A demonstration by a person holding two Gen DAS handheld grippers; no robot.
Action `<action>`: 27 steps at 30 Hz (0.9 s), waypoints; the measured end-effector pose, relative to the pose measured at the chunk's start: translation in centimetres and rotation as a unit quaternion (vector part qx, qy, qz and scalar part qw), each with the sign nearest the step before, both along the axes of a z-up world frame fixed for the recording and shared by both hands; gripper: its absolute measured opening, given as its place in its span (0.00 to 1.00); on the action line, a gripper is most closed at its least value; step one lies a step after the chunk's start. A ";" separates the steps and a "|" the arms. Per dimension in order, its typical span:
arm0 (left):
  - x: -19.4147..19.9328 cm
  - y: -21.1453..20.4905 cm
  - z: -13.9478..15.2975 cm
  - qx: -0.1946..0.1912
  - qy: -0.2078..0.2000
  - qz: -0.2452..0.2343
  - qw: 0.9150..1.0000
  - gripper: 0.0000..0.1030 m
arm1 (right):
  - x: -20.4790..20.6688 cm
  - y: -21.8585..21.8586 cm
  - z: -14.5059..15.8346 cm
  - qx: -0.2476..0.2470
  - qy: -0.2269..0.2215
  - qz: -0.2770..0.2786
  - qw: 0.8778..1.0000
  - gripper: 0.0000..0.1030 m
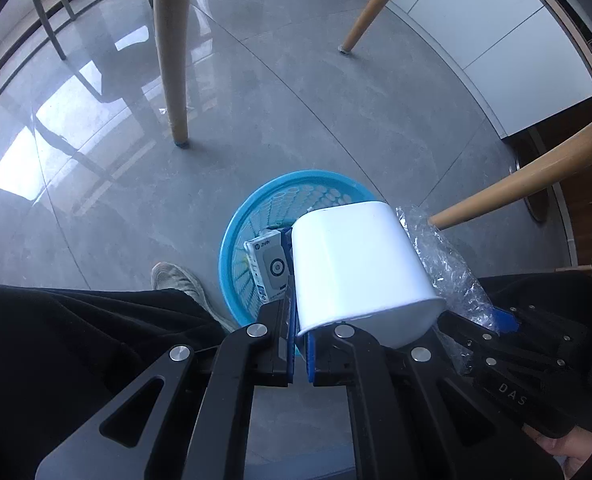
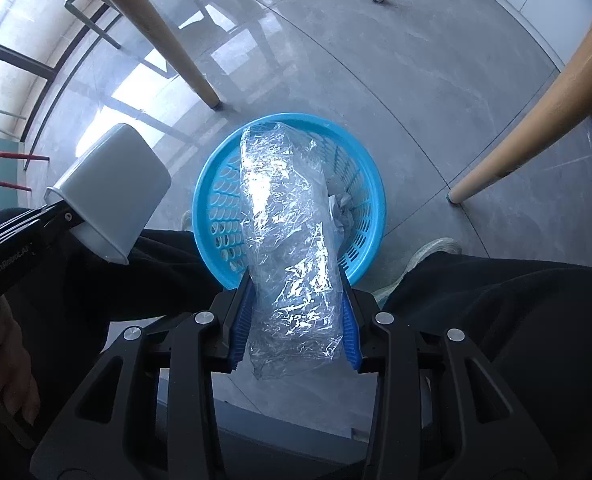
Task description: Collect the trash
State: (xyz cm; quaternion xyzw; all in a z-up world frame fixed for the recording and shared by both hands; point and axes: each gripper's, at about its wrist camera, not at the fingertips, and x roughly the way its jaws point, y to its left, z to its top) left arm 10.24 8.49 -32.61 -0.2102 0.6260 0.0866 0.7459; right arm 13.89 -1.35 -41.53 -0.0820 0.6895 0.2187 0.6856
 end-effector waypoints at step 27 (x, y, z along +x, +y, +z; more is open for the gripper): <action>0.3 0.5 0.7 0.003 -0.015 0.001 1.000 0.24 | 1.7 0.2 -1.6 0.020 -0.003 -0.007 1.000 0.66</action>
